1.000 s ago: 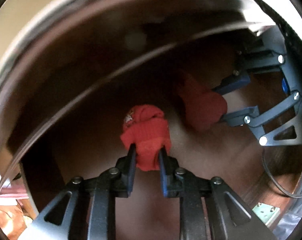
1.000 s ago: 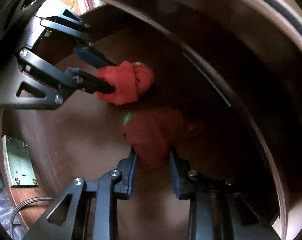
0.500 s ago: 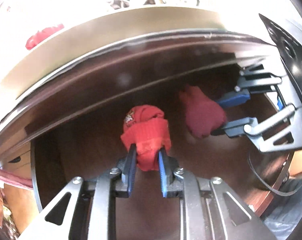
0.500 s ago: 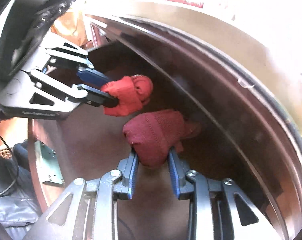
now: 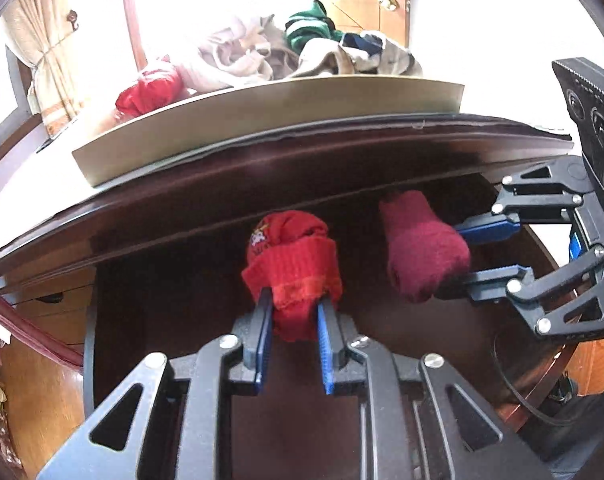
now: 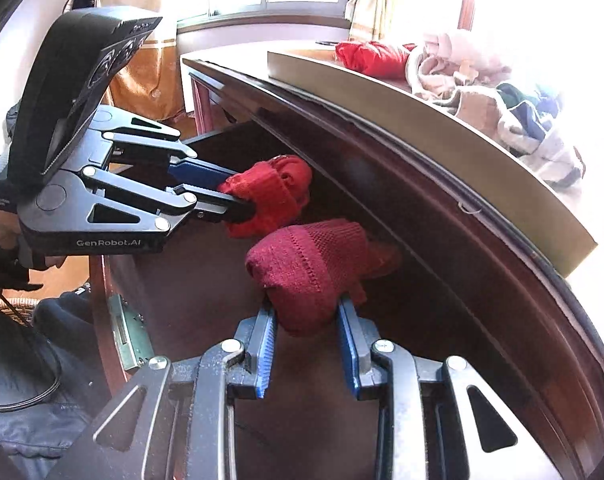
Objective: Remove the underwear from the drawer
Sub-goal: 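Lift both red garments out of the drawer with both tools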
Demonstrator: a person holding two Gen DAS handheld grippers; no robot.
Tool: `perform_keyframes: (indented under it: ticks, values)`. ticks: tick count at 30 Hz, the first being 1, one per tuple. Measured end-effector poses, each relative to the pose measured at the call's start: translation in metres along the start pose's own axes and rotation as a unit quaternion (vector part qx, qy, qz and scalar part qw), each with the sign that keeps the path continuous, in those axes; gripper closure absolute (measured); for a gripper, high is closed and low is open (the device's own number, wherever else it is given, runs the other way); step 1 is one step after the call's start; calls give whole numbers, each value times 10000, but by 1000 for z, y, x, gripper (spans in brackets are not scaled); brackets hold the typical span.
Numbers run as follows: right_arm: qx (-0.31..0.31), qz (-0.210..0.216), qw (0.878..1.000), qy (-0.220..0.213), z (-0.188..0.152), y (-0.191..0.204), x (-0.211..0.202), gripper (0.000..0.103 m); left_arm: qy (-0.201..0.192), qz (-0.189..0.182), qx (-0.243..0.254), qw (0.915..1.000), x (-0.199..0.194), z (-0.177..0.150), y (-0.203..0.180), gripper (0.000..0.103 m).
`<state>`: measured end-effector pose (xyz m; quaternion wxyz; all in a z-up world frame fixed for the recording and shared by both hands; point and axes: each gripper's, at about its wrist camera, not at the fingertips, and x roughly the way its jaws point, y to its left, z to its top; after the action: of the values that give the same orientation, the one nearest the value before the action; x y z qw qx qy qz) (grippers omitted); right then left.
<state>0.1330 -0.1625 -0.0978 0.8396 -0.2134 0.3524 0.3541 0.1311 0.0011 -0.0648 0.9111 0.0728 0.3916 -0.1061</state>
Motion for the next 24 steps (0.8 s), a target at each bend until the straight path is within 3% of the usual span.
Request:
perform_keyframes:
  ticks: [2, 4, 24]
  values:
    - [15, -7, 10000, -76, 2, -2, -1, 72, -29, 13, -11, 10000, 4, 3, 0, 85]
    - [34, -25, 9999, -150, 1, 0, -2, 72, -71, 35, -34, 10000, 8, -16, 6, 85]
    - [81, -55, 9978, -656, -17, 6, -43, 72, -608, 344, -233, 9973, -26, -28, 3, 85]
